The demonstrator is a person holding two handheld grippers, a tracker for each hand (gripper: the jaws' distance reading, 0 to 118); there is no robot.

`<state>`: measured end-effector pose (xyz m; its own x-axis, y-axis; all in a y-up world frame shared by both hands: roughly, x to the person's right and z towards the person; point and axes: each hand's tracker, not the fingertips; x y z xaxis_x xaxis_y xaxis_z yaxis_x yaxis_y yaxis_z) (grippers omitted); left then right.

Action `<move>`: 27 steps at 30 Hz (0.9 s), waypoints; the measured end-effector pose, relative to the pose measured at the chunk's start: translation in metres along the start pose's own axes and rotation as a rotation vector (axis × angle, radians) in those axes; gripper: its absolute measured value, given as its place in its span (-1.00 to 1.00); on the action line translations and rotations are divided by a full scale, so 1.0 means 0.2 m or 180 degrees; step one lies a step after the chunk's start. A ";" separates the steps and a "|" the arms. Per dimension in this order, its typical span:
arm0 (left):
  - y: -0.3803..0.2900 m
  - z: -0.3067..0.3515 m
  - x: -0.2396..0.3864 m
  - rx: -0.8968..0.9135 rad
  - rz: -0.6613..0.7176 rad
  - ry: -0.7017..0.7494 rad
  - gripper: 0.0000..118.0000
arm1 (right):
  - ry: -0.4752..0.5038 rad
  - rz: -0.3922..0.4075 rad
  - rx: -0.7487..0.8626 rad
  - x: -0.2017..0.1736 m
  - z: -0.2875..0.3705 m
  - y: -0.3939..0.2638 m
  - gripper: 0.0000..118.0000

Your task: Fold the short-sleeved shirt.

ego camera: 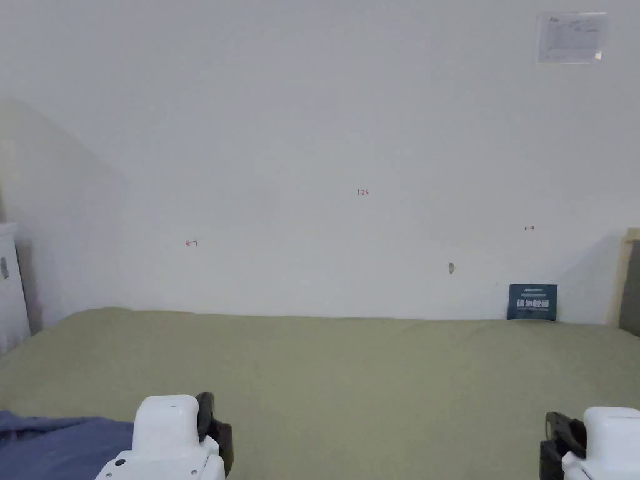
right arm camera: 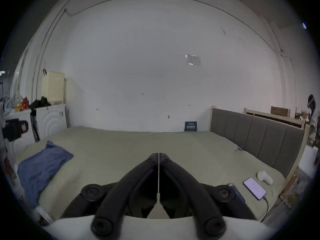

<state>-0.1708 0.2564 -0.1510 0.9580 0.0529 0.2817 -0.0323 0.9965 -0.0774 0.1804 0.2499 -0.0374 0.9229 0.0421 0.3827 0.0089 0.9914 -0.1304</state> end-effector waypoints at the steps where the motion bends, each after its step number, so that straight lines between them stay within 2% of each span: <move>1: 0.00 -0.01 -0.01 -0.0034 0.0006 -0.0077 -1.00 | 0.0138 -0.0020 -0.0027 0.01 0.01 0.00 -0.98; 4: 0.00 0.02 -0.02 -0.0026 -0.0128 0.0043 -1.00 | 0.0164 0.0046 -0.0020 -0.04 0.01 0.01 -0.99; 7: 0.04 0.03 -0.11 -0.0017 -0.0131 0.0055 -1.00 | 0.0327 -0.0002 -0.0001 -0.11 -0.01 0.05 -0.99; 14: 0.19 0.20 -0.42 0.0143 -0.0111 0.0591 -1.00 | 0.0997 0.0055 0.0158 -0.55 -0.10 0.18 -0.99; 21: 0.20 0.44 -0.75 0.0070 -0.0002 0.1255 -1.00 | 0.1768 -0.0032 0.0155 -1.02 -0.14 0.21 -0.99; 25: 0.16 0.52 -0.88 0.0003 0.0041 0.1525 -1.00 | 0.2038 0.0056 0.0119 -1.19 -0.16 0.19 -0.99; 27: 0.14 0.52 -0.95 -0.0131 0.0117 0.1498 -1.00 | 0.2120 0.0046 0.0066 -1.24 -0.18 0.17 -0.99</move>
<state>-0.3837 0.2804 -0.1074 0.9817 0.0435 -0.1853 -0.0665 0.9906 -0.1197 -0.0353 0.2680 -0.1696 0.9636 -0.0234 -0.2665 -0.0067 0.9938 -0.1111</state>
